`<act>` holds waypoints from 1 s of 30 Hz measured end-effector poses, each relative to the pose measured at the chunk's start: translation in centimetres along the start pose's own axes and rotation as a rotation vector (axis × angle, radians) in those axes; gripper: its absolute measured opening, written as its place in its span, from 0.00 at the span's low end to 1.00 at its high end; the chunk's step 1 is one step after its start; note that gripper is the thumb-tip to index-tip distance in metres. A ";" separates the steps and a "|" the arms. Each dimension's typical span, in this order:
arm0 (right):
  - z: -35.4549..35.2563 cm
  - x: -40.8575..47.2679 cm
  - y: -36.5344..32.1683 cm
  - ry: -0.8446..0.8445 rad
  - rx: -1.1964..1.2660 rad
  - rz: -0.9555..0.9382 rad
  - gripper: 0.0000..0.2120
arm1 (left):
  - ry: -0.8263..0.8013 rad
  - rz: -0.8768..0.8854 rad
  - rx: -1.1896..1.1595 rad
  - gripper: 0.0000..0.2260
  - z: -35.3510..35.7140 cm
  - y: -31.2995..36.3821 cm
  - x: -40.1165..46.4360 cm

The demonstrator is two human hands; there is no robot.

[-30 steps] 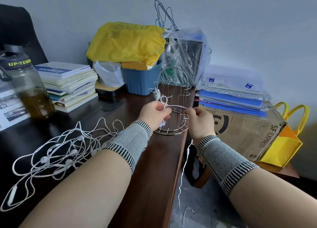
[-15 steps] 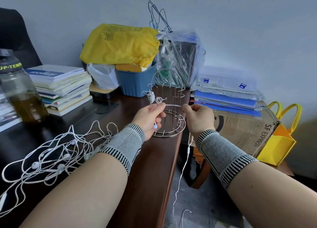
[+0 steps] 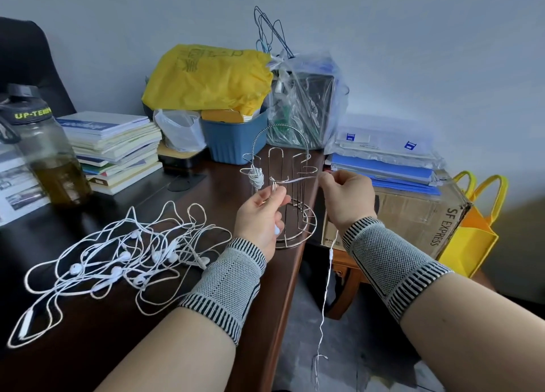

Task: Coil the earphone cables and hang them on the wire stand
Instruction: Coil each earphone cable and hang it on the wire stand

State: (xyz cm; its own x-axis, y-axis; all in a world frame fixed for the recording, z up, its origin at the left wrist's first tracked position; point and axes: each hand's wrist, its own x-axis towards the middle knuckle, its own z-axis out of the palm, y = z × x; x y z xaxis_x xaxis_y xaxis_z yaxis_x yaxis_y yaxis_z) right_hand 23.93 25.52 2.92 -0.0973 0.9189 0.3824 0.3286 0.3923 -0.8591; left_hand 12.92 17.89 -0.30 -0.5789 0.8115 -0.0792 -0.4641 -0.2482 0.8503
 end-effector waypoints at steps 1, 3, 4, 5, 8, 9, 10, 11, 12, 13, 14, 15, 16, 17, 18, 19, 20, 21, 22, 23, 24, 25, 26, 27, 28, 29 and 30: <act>-0.4 -0.2 0.0 -0.006 -0.011 -0.005 0.16 | -0.005 -0.001 -0.001 0.04 0.1 -0.1 -0.3; -0.9 -0.2 0.0 -0.025 -0.050 -0.007 0.14 | -0.010 0.012 0.012 0.03 0.2 -0.2 -0.6; -1.2 -0.3 0.0 -0.036 -0.080 -0.007 0.14 | -0.013 0.023 0.026 0.03 0.3 -0.3 -0.8; -1.3 -0.4 0.0 -0.049 -0.102 -0.004 0.14 | -0.016 0.033 0.042 0.04 0.3 -0.3 -0.9; -1.5 -0.8 0.1 -0.096 -0.107 0.000 0.13 | -0.032 0.052 0.065 0.10 0.2 -0.4 -1.1; -1.4 -0.9 -0.1 -0.112 -0.114 -0.006 0.13 | -0.040 0.050 0.067 0.12 0.1 -0.4 -1.1; -1.3 -1.0 -0.2 -0.127 -0.127 -0.011 0.13 | -0.046 0.051 0.065 0.11 -0.1 -0.3 -1.1; -1.2 -1.1 -0.3 -0.134 -0.137 -0.018 0.13 | -0.052 0.053 0.056 0.08 -0.2 -0.2 -1.1; -1.1 -1.1 -0.4 -0.136 -0.142 -0.022 0.13 | -0.053 0.058 0.040 0.05 -0.2 -0.1 -1.0; -1.0 -1.1 -0.4 -0.135 -0.143 -0.026 0.13 | -0.048 0.065 0.025 0.02 -0.3 0.0 -1.1; -1.0 -1.1 -0.4 -0.133 -0.140 -0.028 0.13 | -0.035 0.071 0.019 0.01 -0.2 0.1 -1.1; -0.9 -1.1 -0.2 -0.129 -0.133 -0.027 0.12 | -0.017 0.077 0.019 0.01 -0.2 0.1 -1.0; -0.9 -1.0 0.0 -0.124 -0.124 -0.022 0.12 | -0.001 0.085 0.019 0.02 -0.1 0.0 -1.0; -0.9 -1.0 0.1 -0.120 -0.117 -0.015 0.12 | 0.012 0.097 0.015 0.03 0.0 -0.1 -0.9; -1.0 -1.0 0.3 -0.120 -0.110 -0.008 0.13 | 0.022 0.113 0.014 0.04 0.1 -0.2 -0.9; -1.0 -1.0 0.4 -0.126 -0.105 0.000 0.13 | 0.033 0.132 0.019 0.05 0.1 -0.3 -1.0; -1.1 -1.0 0.5 -0.139 -0.097 0.008 0.13 | 0.043 0.152 0.029 0.06 0.2 -0.3 -1.0; -1.1 -1.0 0.5 -0.159 -0.088 0.016 0.13 | 0.051 0.169 0.037 0.06 0.3 -0.3 -1.1; -1.1 -1.1 0.5 -0.185 -0.076 0.022 0.12 | 0.057 0.182 0.041 0.06 0.3 -0.2 -1.2; -1.0 -1.1 0.5 -0.209 -0.062 0.025 0.11 | 0.060 0.191 0.042 0.06 0.4 -0.2 -1.2; -0.9 -1.2 0.5 -0.227 -0.051 0.027 0.09 | 0.062 0.196 0.043 0.06 0.4 -0.1 -1.2; -0.8 -1.2 0.5 -0.235 -0.040 0.025 0.09 | 0.067 0.200 0.048 0.07 0.5 -0.1 -1.3; -0.7 -1.2 0.4 -0.238 -0.032 0.021 0.09 | 0.075 0.204 0.054 0.07 0.6 -0.1 -1.4; -0.6 -1.2 0.3 -0.241 -0.024 0.020 0.09 | 0.085 0.210 0.058 0.07 0.7 -0.1 -1.4; -0.6 -1.2 0.2 -0.242 -0.013 0.024 0.09 | 0.094 0.215 0.062 0.07 0.8 -0.1 -1.5; -0.6 -1.2 0.0 -0.242 0.005 0.032 0.09 | 0.101 0.221 0.067 0.07 0.8 0.0 -1.5; -0.6 -1.1 -0.1 -0.239 0.019 0.034 0.10 | 0.107 0.226 0.075 0.07 0.9 0.0 -1.5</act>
State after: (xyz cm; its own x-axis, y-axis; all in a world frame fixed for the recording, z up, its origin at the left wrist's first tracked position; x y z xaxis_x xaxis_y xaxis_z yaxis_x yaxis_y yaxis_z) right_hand 24.60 24.41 2.75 -0.3073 0.9143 0.2637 0.3181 0.3599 -0.8771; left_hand 14.39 17.13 0.25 -0.7316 0.6785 0.0661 -0.2665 -0.3739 0.8883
